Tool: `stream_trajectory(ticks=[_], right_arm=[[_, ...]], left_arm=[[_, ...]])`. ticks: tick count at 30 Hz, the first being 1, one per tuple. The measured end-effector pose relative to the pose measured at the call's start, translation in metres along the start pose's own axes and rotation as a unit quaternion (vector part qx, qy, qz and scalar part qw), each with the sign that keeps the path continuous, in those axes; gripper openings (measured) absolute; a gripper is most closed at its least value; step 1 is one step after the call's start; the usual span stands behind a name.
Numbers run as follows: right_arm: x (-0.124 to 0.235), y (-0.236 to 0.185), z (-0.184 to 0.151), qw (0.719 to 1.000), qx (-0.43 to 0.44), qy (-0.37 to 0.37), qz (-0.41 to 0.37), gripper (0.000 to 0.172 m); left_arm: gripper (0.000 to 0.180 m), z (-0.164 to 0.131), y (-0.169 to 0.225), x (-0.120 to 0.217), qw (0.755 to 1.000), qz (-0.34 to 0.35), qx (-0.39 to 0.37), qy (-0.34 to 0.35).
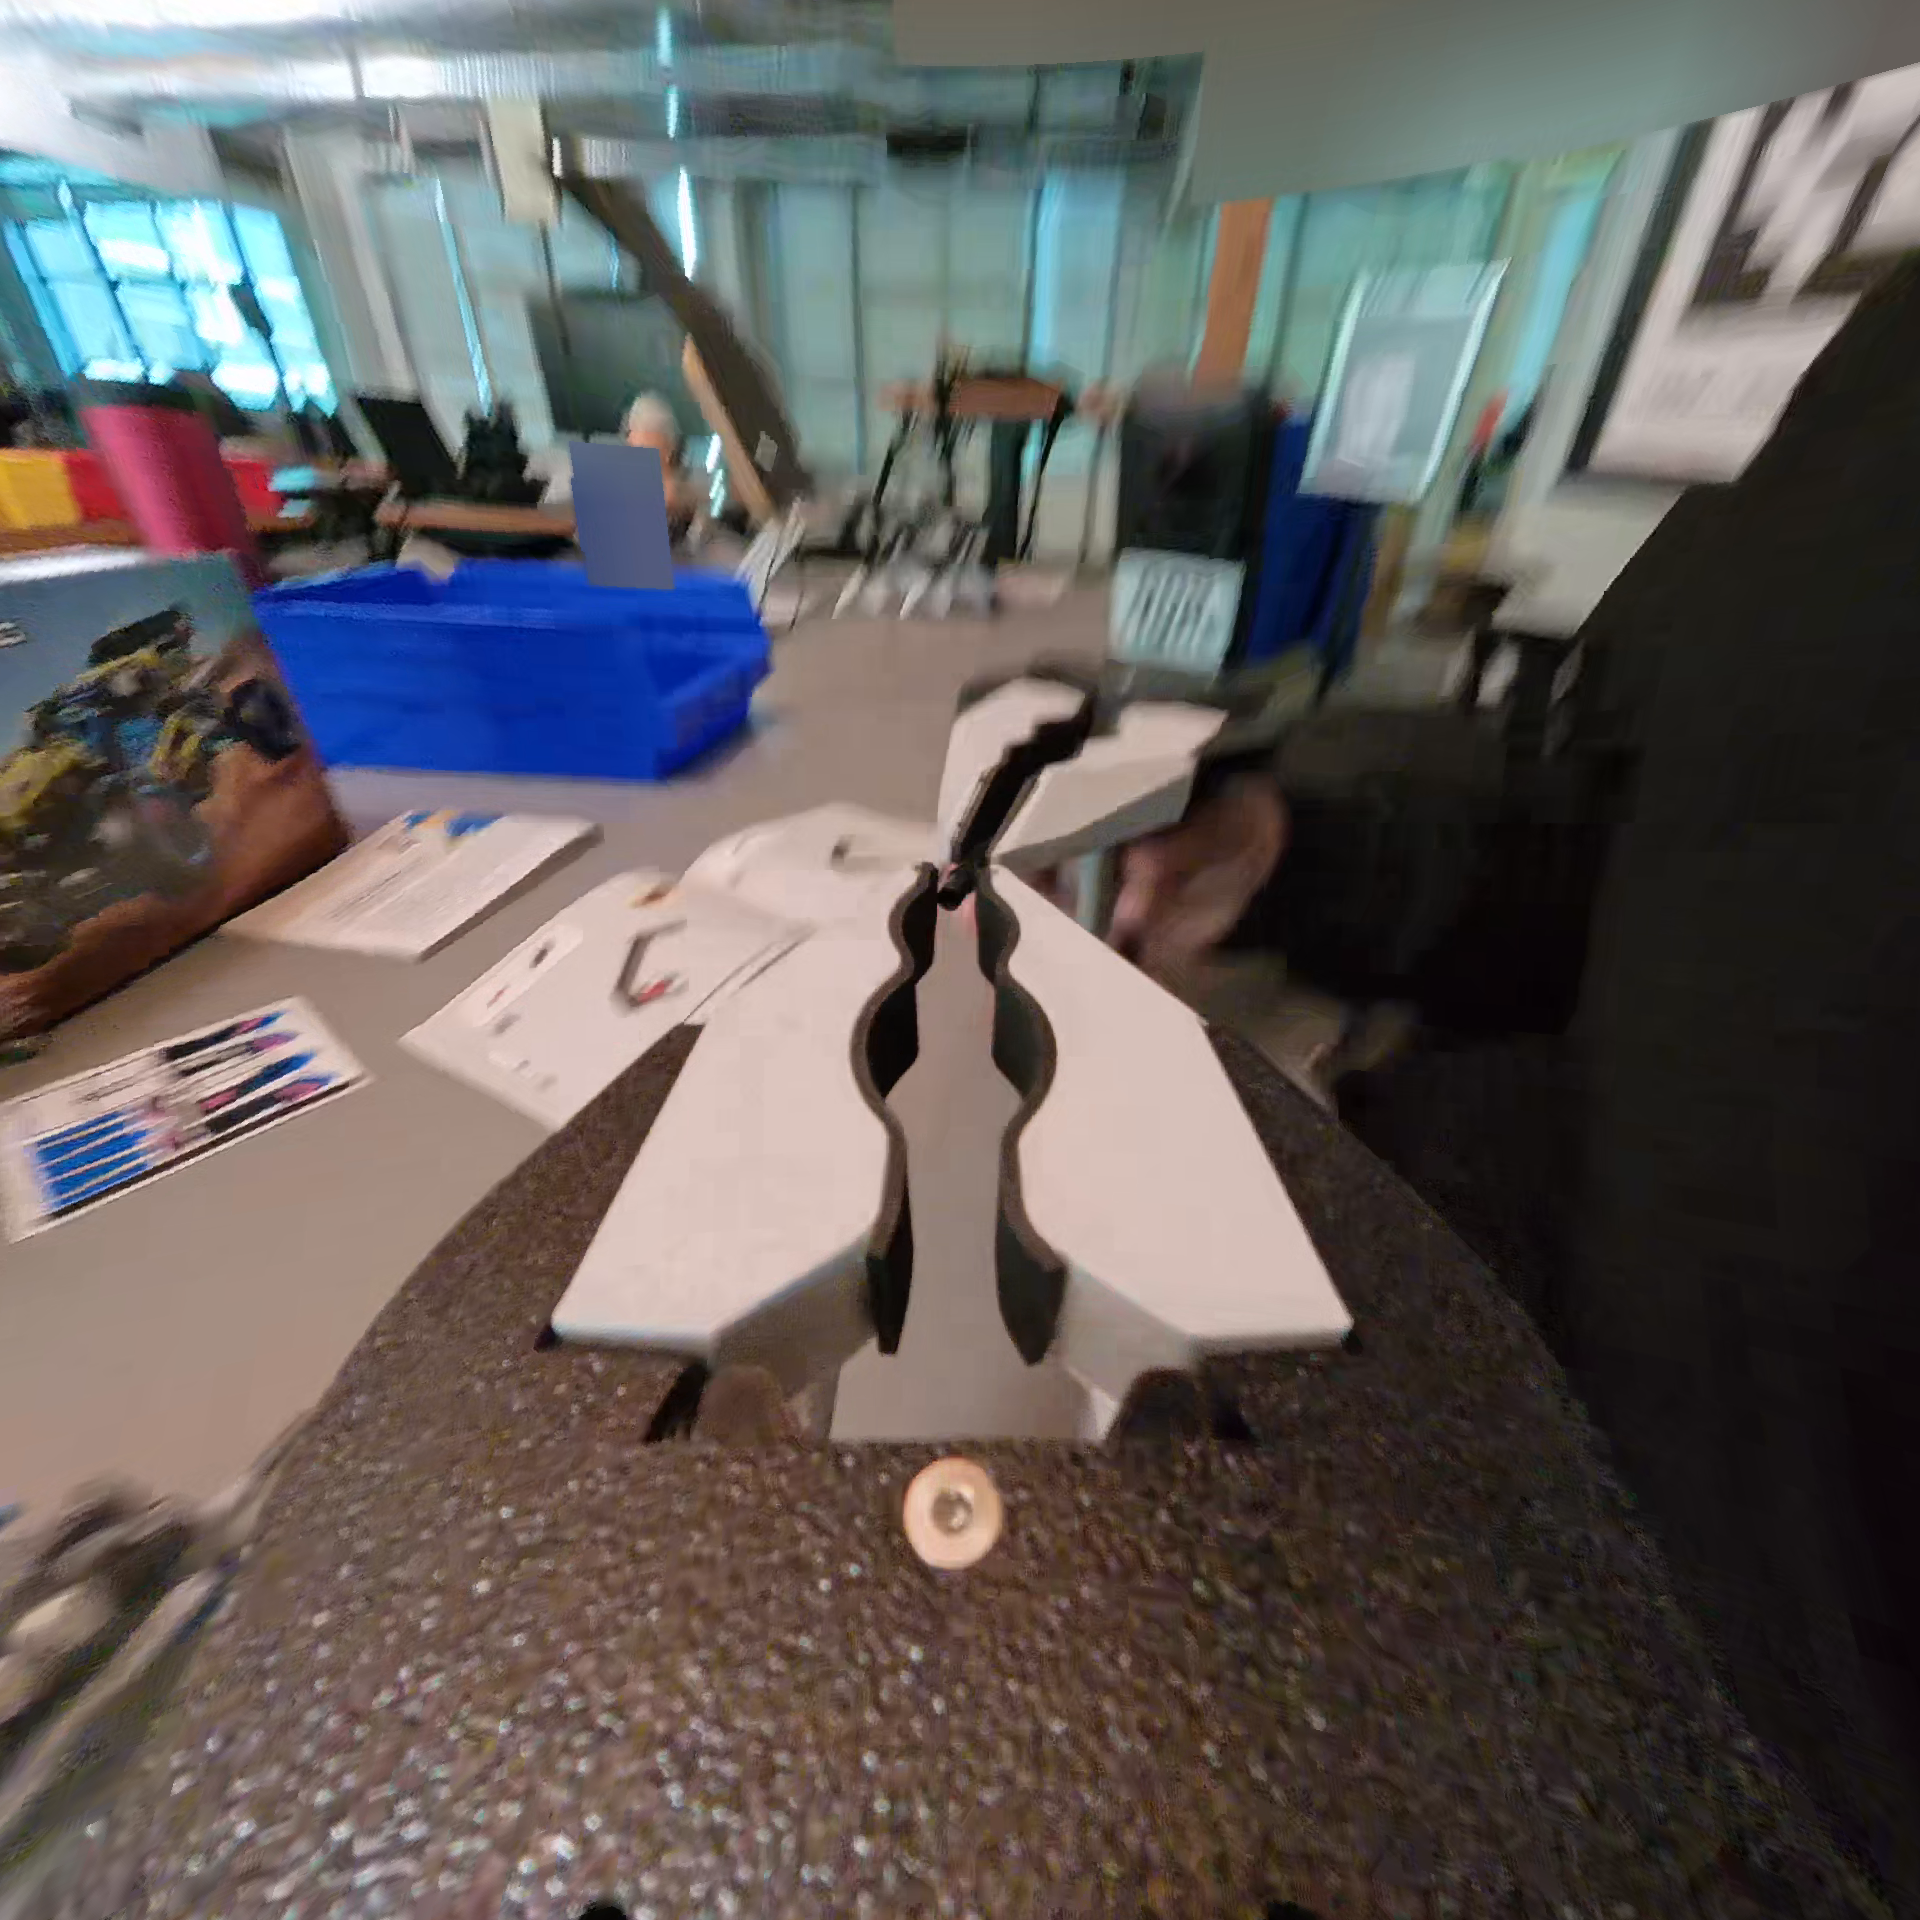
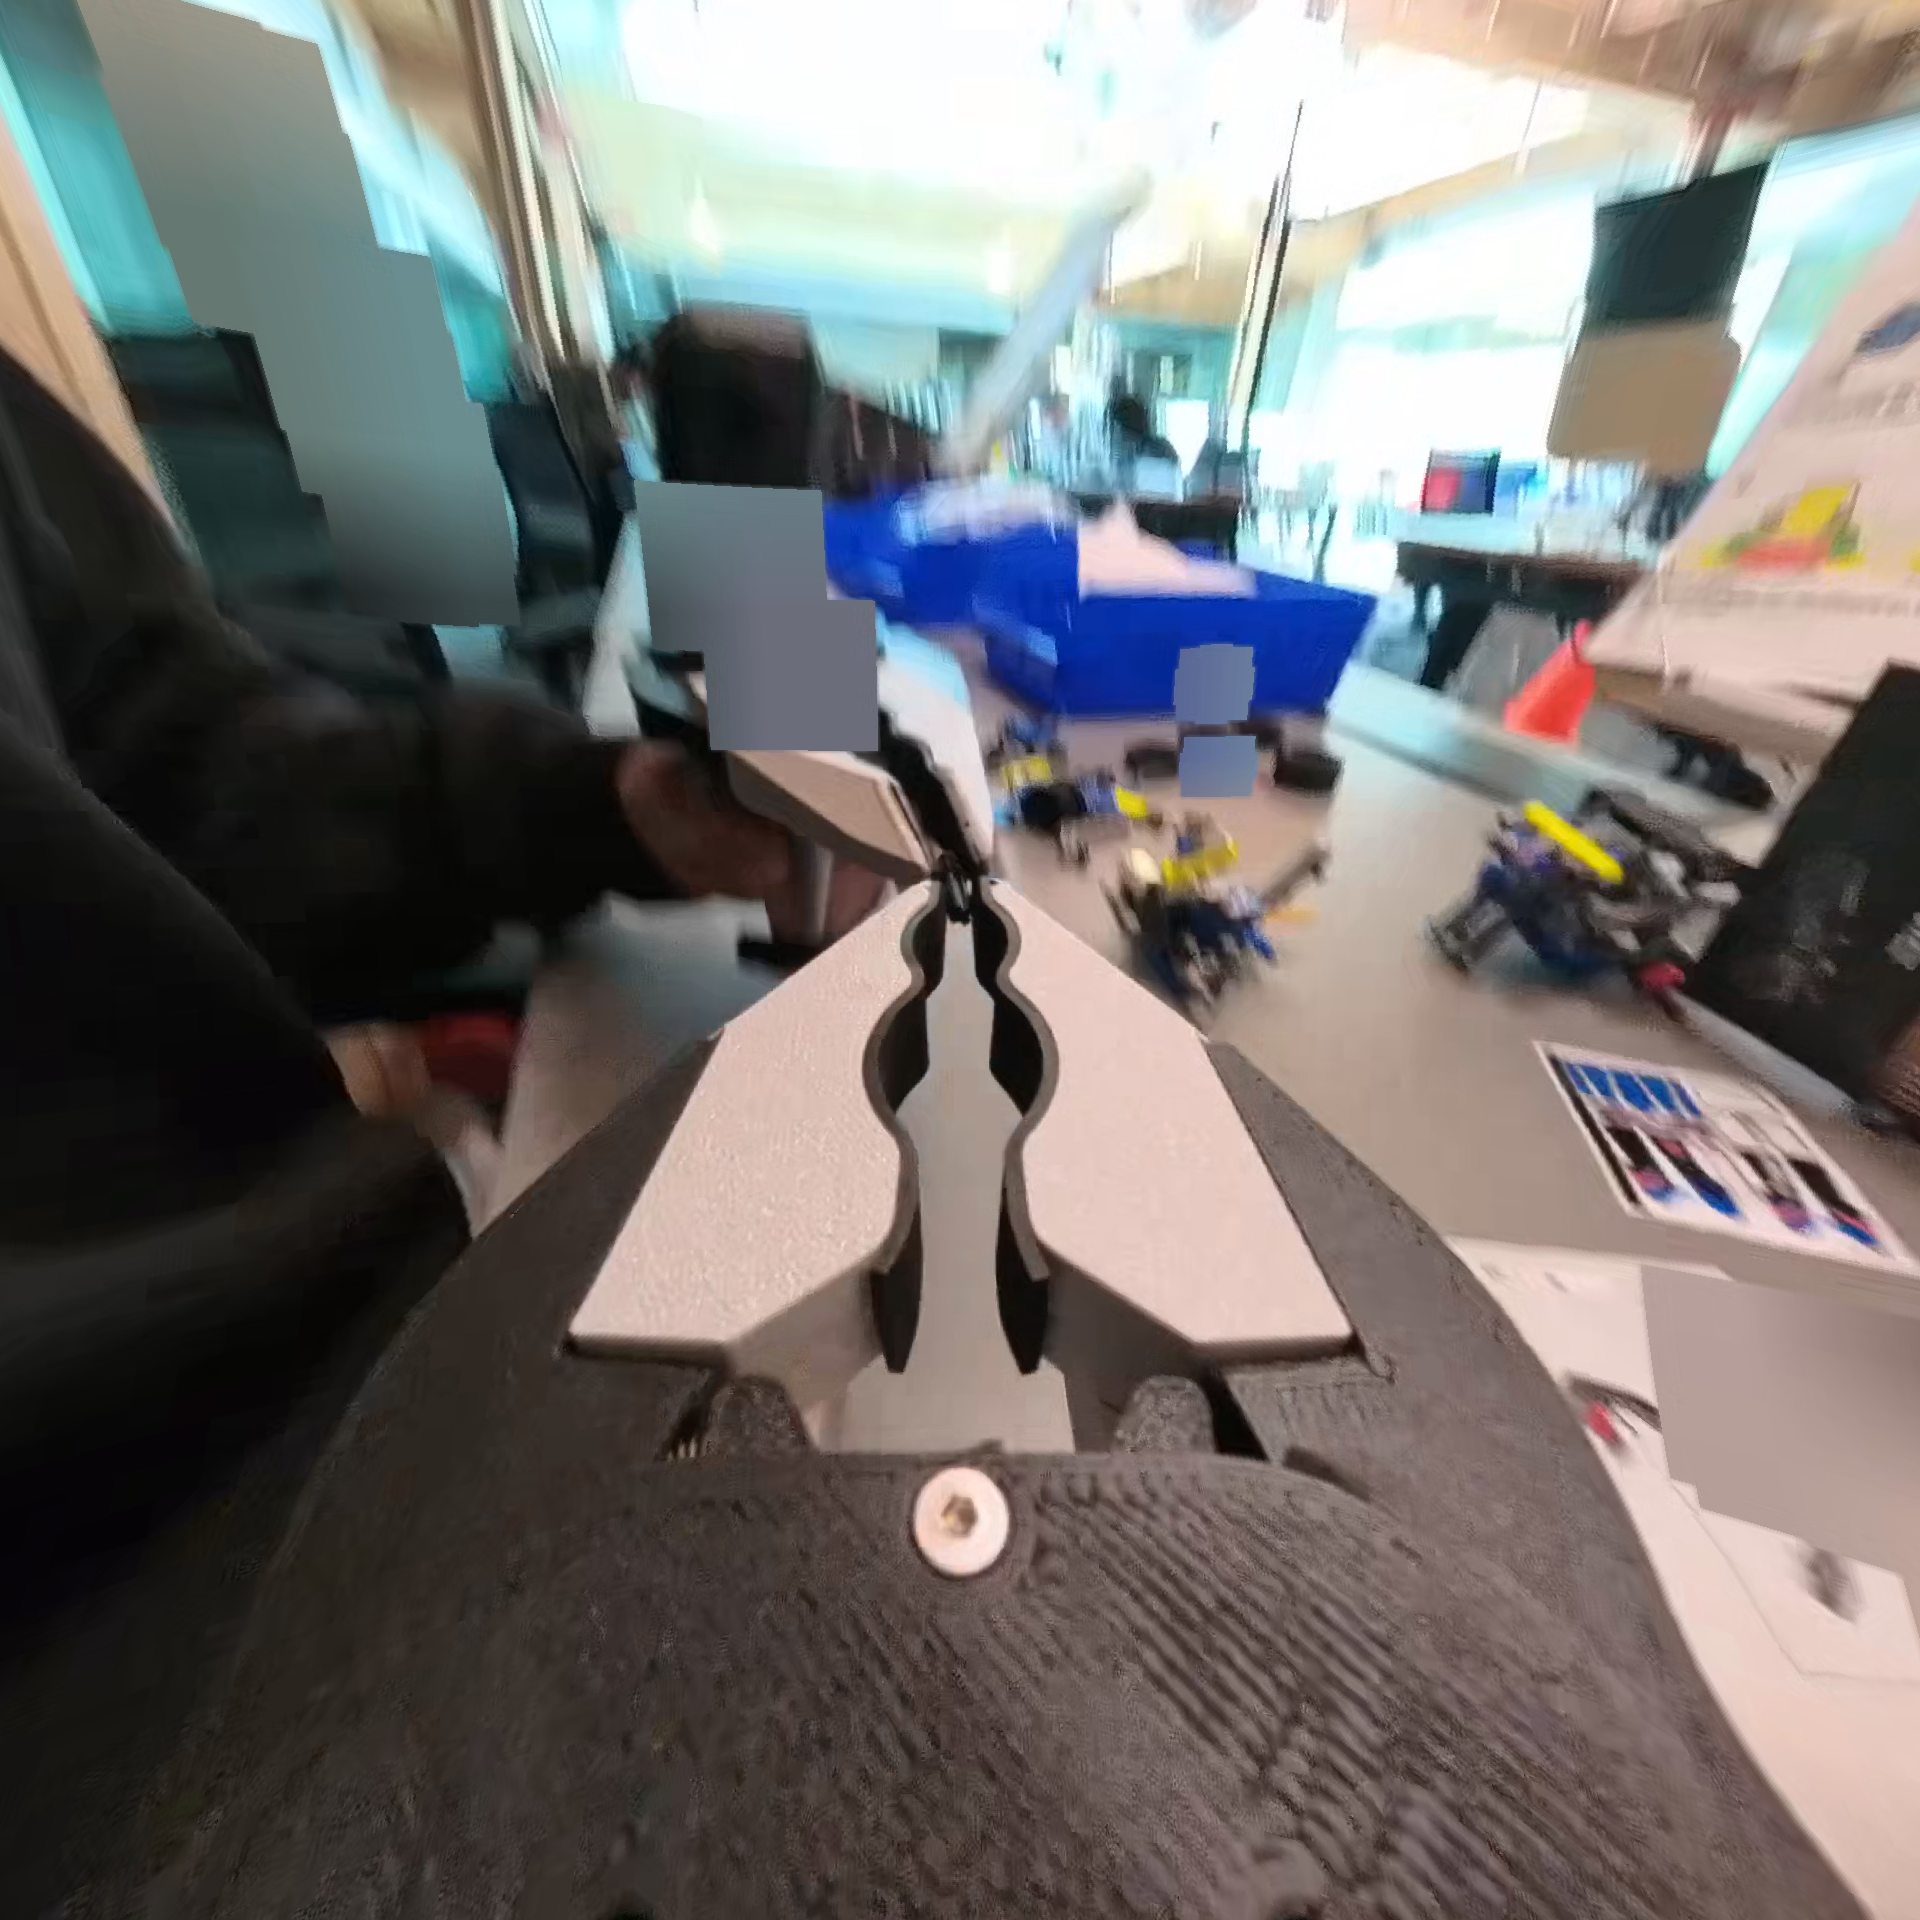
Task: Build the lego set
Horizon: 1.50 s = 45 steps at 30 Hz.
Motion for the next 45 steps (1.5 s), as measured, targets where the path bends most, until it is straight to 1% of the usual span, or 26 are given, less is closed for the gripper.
stream_trajectory(ticks=[1,2,4,5,6,7,8,12,14,16,20,24,27,30,33,35,36,37,38,40,43,45], right_arm=[[0.000,0.002,-0.011,0.998,0.026,-0.061,-0.012,0.002],[0.002,0.008,-0.024,0.989,0.058,-0.132,-0.035,0.002],[0.007,0.016,-0.050,0.951,0.136,-0.271,-0.065,0.002],[0.009,0.018,-0.060,0.928,0.168,-0.324,-0.069,0.002],[0.009,0.018,-0.067,0.910,0.191,-0.362,-0.070,0.002],[0.008,0.017,-0.072,0.897,0.203,-0.387,-0.067,0.003],[0.006,0.015,-0.075,0.892,0.204,-0.399,-0.065,0.003],[-0.004,0.012,-0.075,0.906,0.150,-0.389,-0.071,0.002],[-0.004,0.012,-0.076,0.911,0.119,-0.386,-0.081,0.002],[-0.006,0.010,-0.076,0.919,0.083,-0.377,-0.081,0.002],[-0.013,0.005,-0.066,0.942,0.007,-0.325,-0.082,0.002],[-0.012,0.008,-0.062,0.946,-0.022,-0.309,-0.094,0.002],[-0.012,0.010,-0.059,0.947,0.005,-0.303,-0.103,0.003],[-0.011,0.013,-0.055,0.954,0.024,-0.279,-0.105,0.004],[-0.008,0.015,-0.047,0.962,0.019,-0.250,-0.104,0.000],[-0.005,0.017,-0.045,0.964,0.032,-0.245,-0.102,0.000],[-0.004,0.016,-0.046,0.964,0.041,-0.245,-0.093,0.002],[-0.003,0.015,-0.048,0.964,0.048,-0.247,-0.084,0.009],[-0.002,0.014,-0.050,0.964,0.050,-0.249,-0.076,0.013],[-0.002,0.015,-0.051,0.968,0.044,-0.235,-0.073,0.014],[-0.007,0.018,-0.033,0.982,0.044,-0.154,-0.097,0.017],[-0.011,0.019,-0.023,0.985,0.056,-0.120,-0.113,0.018]], left_arm=[[0.004,-0.012,-0.004,0.000,0.997,0.022,-0.042,-0.061],[0.002,-0.025,-0.009,0.000,0.987,0.045,-0.083,-0.127],[0.007,-0.048,-0.014,0.003,0.959,0.071,-0.140,-0.235],[0.007,-0.054,-0.014,0.003,0.948,0.079,-0.159,-0.264],[0.007,-0.056,-0.012,0.001,0.941,0.083,-0.176,-0.276],[0.007,-0.057,-0.007,-0.002,0.938,0.080,-0.190,-0.279],[0.008,-0.059,-0.004,-0.005,0.934,0.080,-0.202,-0.283],[0.008,-0.068,-0.003,-0.009,0.901,0.121,-0.280,-0.309],[0.011,-0.075,-0.002,-0.010,0.891,0.132,-0.289,-0.324],[0.010,-0.073,-0.006,-0.011,0.884,0.169,-0.300,-0.317],[0.008,-0.072,-0.008,-0.016,0.882,0.190,-0.294,-0.317],[0.003,-0.069,-0.010,-0.017,0.882,0.190,-0.298,-0.312],[0.002,-0.067,-0.012,-0.018,0.890,0.192,-0.287,-0.298],[0.001,-0.064,-0.015,-0.018,0.907,0.186,-0.256,-0.279],[0.001,-0.063,-0.024,-0.012,0.906,0.196,-0.251,-0.279],[0.000,-0.060,-0.026,-0.010,0.913,0.198,-0.234,-0.269],[0.000,-0.058,-0.027,-0.011,0.919,0.198,-0.221,-0.260],[0.000,-0.054,-0.028,-0.011,0.925,0.202,-0.210,-0.245],[0.000,-0.050,-0.028,-0.011,0.932,0.201,-0.197,-0.228],[0.000,-0.038,-0.027,-0.013,0.952,0.198,-0.151,-0.178],[0.000,-0.018,-0.023,-0.017,0.982,0.172,-0.043,-0.071],[0.000,-0.003,-0.021,-0.018,0.988,0.149,0.039,0.014]])
Point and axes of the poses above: each gripper's, where its closed fingertips meet, x back along the fingers, z out of its top, y = z × x across the jaws, the point moved 2 cm from there along x, back along the fingers, and after that the axes turned 1 degree about x, right-handed, at the moved point
